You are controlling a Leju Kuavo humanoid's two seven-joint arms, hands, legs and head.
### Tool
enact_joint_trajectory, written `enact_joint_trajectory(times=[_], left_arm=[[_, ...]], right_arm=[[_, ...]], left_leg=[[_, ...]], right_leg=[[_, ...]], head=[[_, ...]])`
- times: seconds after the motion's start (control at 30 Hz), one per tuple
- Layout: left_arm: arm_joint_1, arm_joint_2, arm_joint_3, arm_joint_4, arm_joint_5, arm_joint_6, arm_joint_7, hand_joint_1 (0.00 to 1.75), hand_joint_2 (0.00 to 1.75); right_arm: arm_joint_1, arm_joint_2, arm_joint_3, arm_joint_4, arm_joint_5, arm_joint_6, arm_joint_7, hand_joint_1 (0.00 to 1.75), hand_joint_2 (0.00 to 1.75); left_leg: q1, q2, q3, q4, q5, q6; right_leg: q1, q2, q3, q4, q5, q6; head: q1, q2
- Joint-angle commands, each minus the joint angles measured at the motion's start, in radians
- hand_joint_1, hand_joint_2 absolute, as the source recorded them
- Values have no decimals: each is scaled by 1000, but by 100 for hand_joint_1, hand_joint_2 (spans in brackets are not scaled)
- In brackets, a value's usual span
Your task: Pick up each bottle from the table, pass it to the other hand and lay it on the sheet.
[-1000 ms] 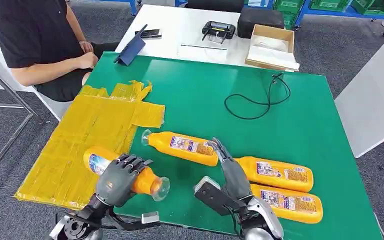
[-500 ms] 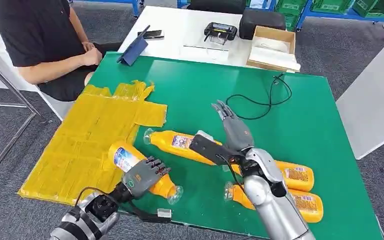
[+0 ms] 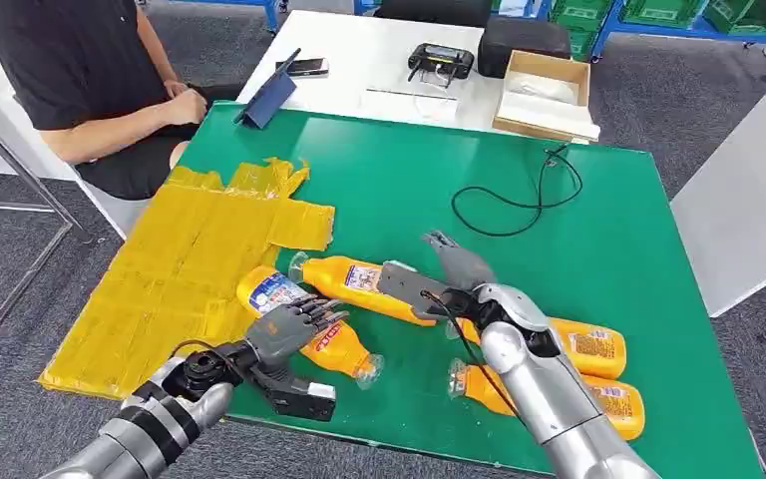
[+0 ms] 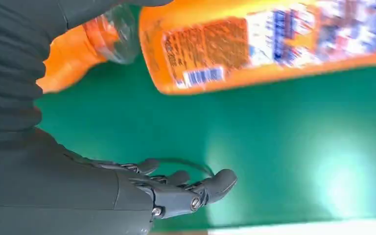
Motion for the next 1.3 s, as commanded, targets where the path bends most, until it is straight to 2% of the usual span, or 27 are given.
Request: enact_joint_trajectory(times=[0.03, 0.13, 0.23, 0.37, 0.43, 0.5, 0.63, 1.0, 1.1, 1.17, 1.23, 1.3], left_arm=[[-20, 10, 19, 27, 52, -22, -6, 0, 0], [-24, -5, 91, 43, 189, -70, -39, 0, 0], [-13, -49, 186, 64, 325, -124, -45, 0, 0], [65, -124, 343, -9, 528, -208, -62, 0, 0], [93, -133, 360, -37, 549, -215, -63, 0, 0], [132, -171, 412, -81, 648, -277, -51, 0, 0], [167, -205, 416, -145, 712, -324, -38, 0, 0], [167, -202, 412, -150, 717, -322, -29, 0, 0], [200, -206, 389, -184, 701, -321, -34, 0, 0], [210, -207, 378, -196, 682, -308, -35, 0, 0], [206, -211, 379, -192, 674, -299, -34, 0, 0], [201, -216, 387, -185, 673, -297, -34, 0, 0]], right_arm=[[-70, -21, 54, 167, 6, 25, 3, 0, 175], [-79, -26, 56, 242, 14, 30, -5, 0, 175], [-84, -25, 53, 293, 31, 6, -17, 0, 175], [-97, 5, 53, 401, 148, -115, -26, 0, 175], [-94, 18, 45, 425, 174, -144, -37, 0, 175], [-88, 40, 43, 454, 231, -195, -54, 0, 175], [-107, 87, 81, 509, 327, -229, -48, 0, 175], [-115, 102, 61, 528, 348, -231, -48, 0, 175], [-96, 132, 84, 515, 397, -270, -56, 0, 175], [-80, 150, 80, 502, 407, -260, -63, 0, 175], [-71, 159, 80, 493, 415, -245, -74, 0, 175], [-66, 164, 80, 490, 421, -236, -82, 0, 175]], left_leg=[[1, 3, 1, 1, -2, -3], [1, 2, -1, 0, -1, -1], [1, 1, 0, 0, -1, -3], [1, 3, -1, 0, -1, -2], [0, 3, 0, 0, -1, -2], [0, 4, -1, 0, -2, -2], [1, 4, 0, 0, -3, -2], [1, 2, -5, 1, -2, -2], [1, 3, -5, 0, -2, -2], [1, 5, -3, 1, -3, -3], [1, 2, -5, 0, -1, -2], [1, 3, -4, 1, -2, -3]], right_leg=[[1, 6, 1, 0, -1, -3], [0, 3, -1, 0, 0, -1], [1, 4, -1, -1, -1, -3], [1, 4, -2, -1, 0, -1], [0, 5, -1, -1, 0, -2], [0, 6, -2, -1, -1, -2], [1, 7, -2, 0, -1, -2], [1, 5, -6, 0, -1, -2], [1, 5, -6, 0, -1, -2], [1, 8, -4, 0, -2, -3], [1, 4, -6, 0, -1, -1], [1, 6, -5, 0, -2, -3]], head=[[0, 0], [0, 0], [0, 0], [0, 0], [0, 0], [0, 0], [0, 0], [0, 0], [0, 0], [0, 0], [0, 0], [0, 0]])
